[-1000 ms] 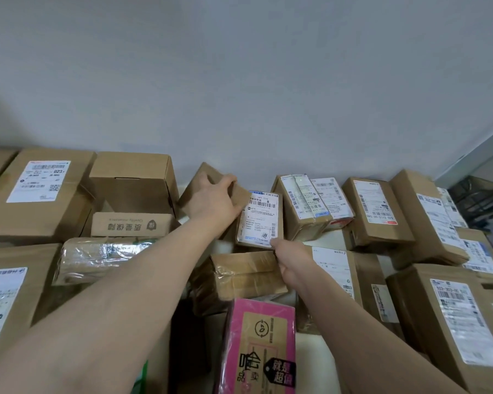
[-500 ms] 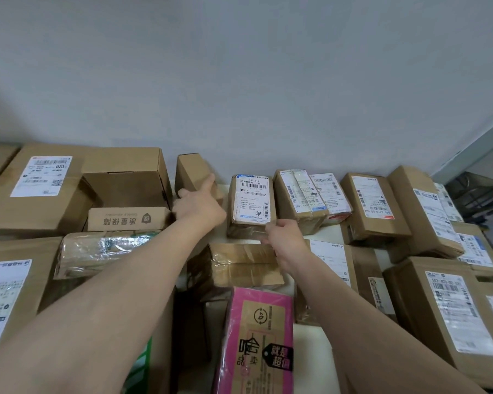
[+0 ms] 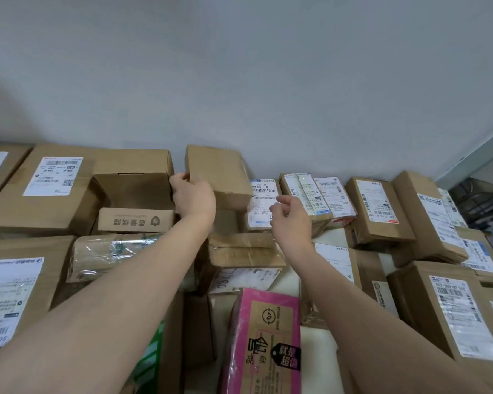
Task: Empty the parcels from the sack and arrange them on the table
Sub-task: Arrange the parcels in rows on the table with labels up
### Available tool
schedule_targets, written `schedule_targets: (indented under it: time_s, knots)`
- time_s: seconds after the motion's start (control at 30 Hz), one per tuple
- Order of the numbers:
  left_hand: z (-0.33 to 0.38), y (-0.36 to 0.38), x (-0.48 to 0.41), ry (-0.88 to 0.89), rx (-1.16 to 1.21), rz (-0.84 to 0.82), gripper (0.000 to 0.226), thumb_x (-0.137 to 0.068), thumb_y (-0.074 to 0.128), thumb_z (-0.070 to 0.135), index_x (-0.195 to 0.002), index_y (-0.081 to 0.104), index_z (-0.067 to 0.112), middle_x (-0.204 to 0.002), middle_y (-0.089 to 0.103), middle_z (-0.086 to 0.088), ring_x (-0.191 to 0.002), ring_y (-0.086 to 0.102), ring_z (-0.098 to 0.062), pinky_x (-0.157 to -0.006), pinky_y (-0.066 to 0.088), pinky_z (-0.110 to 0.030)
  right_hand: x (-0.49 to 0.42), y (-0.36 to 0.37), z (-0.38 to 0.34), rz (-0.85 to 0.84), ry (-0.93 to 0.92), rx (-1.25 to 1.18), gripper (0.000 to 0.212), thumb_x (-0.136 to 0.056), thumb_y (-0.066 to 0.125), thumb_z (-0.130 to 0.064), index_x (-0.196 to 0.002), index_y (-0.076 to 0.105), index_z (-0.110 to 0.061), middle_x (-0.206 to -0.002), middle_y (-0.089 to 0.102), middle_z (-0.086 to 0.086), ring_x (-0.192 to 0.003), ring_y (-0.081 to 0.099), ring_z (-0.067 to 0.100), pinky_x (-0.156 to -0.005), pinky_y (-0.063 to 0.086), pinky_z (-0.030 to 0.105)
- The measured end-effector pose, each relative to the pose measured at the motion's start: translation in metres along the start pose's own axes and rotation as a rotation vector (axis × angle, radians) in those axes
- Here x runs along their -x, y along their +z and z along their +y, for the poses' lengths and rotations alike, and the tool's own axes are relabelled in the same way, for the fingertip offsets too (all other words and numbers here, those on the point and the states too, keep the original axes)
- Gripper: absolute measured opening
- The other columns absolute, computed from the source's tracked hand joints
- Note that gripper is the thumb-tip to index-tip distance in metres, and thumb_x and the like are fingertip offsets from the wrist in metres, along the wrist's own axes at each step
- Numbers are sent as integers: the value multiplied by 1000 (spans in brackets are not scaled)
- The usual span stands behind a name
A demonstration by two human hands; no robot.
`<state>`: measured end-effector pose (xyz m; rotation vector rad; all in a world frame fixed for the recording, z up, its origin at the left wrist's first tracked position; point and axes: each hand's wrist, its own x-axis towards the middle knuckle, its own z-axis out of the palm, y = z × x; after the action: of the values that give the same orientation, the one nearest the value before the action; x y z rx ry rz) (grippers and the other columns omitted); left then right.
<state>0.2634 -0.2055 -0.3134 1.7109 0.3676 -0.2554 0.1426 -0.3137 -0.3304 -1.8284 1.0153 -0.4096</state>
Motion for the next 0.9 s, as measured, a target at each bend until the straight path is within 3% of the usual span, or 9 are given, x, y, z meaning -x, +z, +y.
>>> schedule_targets:
  time_s: [0.13,0.2,0.33,0.37,0.47,0.53,0.63,0.73,0.9]
  knots:
    - [14,-12,16,-411,486,-202,20,-94,36,17,-93,55,13,-99,62,-12,-85,62,-30,-74,60,-49,9,7,-16,-193,49,-235,38,-98,48,-38,-135,48,-29,-122,58,-9,-101,64,11,-86,57,39]
    - [17,-14,24,-489,465,-318,21,-93,36,17,-95,56,10,-99,64,-14,-86,63,-29,-71,60,-45,12,9,-25,-243,-17,-266,36,-99,48,-29,-136,48,-28,-123,59,-9,-103,63,10,-81,59,37]
    - [16,-10,26,-270,92,-369,52,-97,31,5,-135,52,33,-131,55,-2,-116,52,-22,-91,49,-37,9,15,-26,-308,-57,-239,44,-97,45,-15,-136,45,-33,-123,59,-16,-102,66,13,-82,60,44]
    - [16,-10,25,-206,71,-353,52,-99,31,4,-135,53,34,-134,54,1,-115,51,-18,-87,46,-30,9,17,-23,-331,-86,-175,47,-95,44,-13,-136,45,-37,-122,58,-21,-97,67,12,-84,58,45]
    - [22,-15,25,-235,127,-395,32,-103,38,38,-113,66,27,-105,69,1,-88,61,-13,-69,47,-28,9,26,-21,-377,-131,-71,55,-92,40,-7,-137,44,-39,-123,61,-15,-89,66,13,-92,54,43]
    - [22,-15,20,-244,99,-423,42,-96,42,58,-108,64,25,-96,70,0,-81,64,-16,-62,46,-29,9,34,-24,-401,-120,-70,53,-93,41,-6,-136,45,-36,-120,64,-8,-97,64,14,-95,51,38]
    - [12,-8,10,-139,-58,-373,33,-96,50,41,-123,55,23,-113,65,-3,-96,63,-23,-77,54,-37,9,44,-23,-409,-74,-27,45,-94,44,-11,-136,48,-26,-120,65,0,-98,60,14,-92,50,36]
    - [-4,-2,7,-127,-97,-371,39,-96,45,21,-134,51,28,-120,61,1,-107,57,-24,-96,51,-45,5,41,-20,-342,-42,102,42,-93,46,-14,-134,52,-23,-129,60,0,-107,59,18,-95,51,40]
    - [-26,9,14,-145,-154,-389,46,-96,46,15,-140,45,27,-129,58,0,-110,54,-22,-96,50,-40,-4,25,-1,-140,-44,310,37,-93,48,-15,-128,57,-20,-135,48,6,-120,50,25,-98,43,33]
